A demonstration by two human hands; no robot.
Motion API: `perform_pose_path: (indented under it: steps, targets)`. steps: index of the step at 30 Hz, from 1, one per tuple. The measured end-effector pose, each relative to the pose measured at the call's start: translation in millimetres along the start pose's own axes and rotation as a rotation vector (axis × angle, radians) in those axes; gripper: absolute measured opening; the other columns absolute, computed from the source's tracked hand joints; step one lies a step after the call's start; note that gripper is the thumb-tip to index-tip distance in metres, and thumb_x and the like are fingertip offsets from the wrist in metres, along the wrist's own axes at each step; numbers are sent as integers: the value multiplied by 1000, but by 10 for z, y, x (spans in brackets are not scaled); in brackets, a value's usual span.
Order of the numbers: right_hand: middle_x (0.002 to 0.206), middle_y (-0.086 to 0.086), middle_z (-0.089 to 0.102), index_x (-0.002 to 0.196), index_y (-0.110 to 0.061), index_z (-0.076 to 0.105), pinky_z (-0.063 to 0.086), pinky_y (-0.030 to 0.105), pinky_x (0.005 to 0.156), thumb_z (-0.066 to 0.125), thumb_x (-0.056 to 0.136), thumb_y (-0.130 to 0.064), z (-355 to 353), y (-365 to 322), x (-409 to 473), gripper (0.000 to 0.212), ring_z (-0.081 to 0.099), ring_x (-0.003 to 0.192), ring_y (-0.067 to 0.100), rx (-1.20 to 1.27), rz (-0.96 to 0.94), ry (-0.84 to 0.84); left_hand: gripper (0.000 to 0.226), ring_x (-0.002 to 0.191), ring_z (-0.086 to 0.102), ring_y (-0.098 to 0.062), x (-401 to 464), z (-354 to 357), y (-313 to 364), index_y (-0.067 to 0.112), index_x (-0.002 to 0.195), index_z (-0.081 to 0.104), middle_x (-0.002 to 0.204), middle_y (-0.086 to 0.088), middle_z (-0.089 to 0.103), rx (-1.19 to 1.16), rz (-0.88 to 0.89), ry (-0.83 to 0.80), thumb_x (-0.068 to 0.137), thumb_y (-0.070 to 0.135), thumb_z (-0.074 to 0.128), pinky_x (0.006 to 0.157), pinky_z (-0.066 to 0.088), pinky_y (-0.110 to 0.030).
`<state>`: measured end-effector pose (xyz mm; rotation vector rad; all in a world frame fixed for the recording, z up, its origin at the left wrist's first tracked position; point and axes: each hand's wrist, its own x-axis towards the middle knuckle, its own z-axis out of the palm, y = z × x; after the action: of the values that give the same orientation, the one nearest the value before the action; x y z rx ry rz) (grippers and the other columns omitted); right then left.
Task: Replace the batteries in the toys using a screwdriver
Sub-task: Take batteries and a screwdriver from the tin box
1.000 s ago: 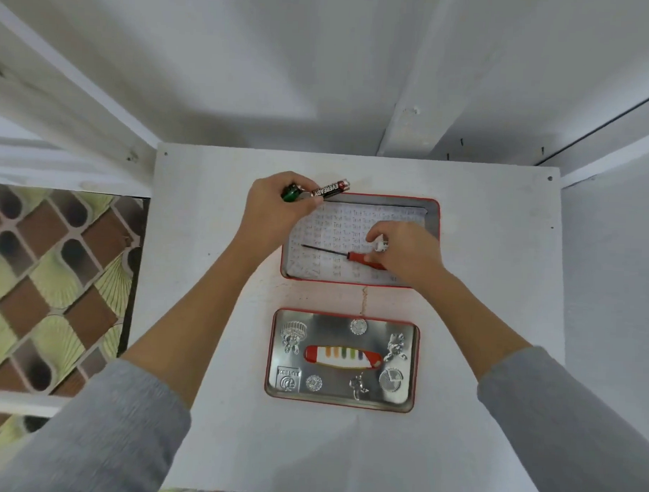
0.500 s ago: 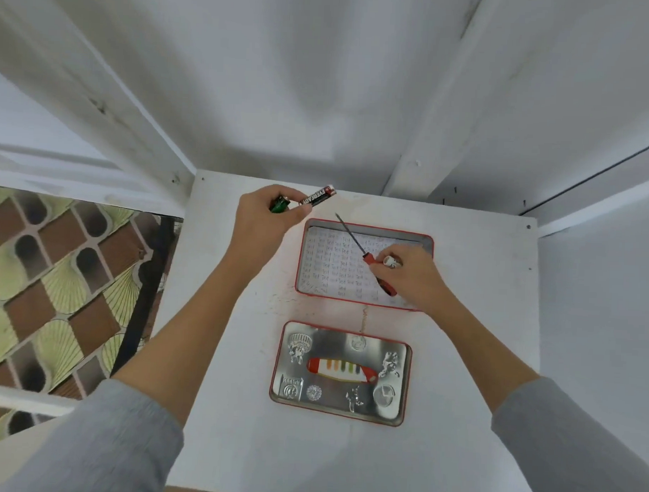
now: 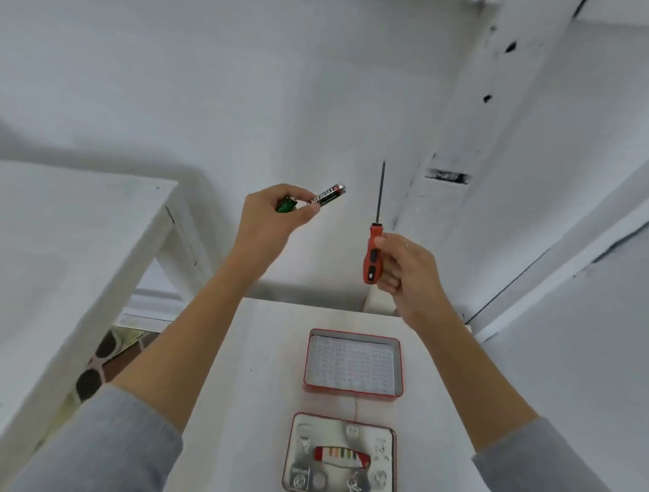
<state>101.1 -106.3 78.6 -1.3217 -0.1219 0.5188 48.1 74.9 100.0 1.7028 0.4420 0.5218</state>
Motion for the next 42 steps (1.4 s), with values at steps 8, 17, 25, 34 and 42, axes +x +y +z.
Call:
perform_pose_path:
  steps: [8,17,25,34,42]
  targets:
    - [41,-8,31,46,-23,56,14,23,43,51,90,-8,934,-535,-562,46,20,40,8,2,-218,3,6,45,32,-3,-120,-851,681,7,88,71,44,17,35,-60,160,-51,83,6,72,47,27,-13]
    - [39,-10,34,43,-25,57,22,17,38,51,90,-7,1861,-543,-1233,51,22,36,7,-6,-316,26,5,46,35,-2,-422,-1797,1033,11,88,71,45,17,40,-25,277,-150,83,9,72,49,30,-12]
    - [38,-10,37,62,-15,51,25,17,37,52,90,-7,2155,-575,-1576,29,26,35,7,-61,-345,53,6,46,33,-3,-748,-2173,1114,14,84,71,45,17,38,-55,287,-135,82,9,73,48,29,-13]
    - [40,-9,33,56,-16,47,23,16,36,52,88,-7,2524,-425,-1893,34,22,36,8,-68,-330,-33,10,49,30,-6,-1178,-2891,1040,18,81,70,54,8,35,-87,303,-10,82,8,73,49,26,-16]
    - [43,-6,29,48,-20,46,19,20,39,53,86,-7,3277,-275,-1971,42,20,39,10,-77,-338,-75,7,49,29,-7,-1219,-3761,869,13,84,71,48,13,35,-56,316,39,82,6,72,48,24,-18]
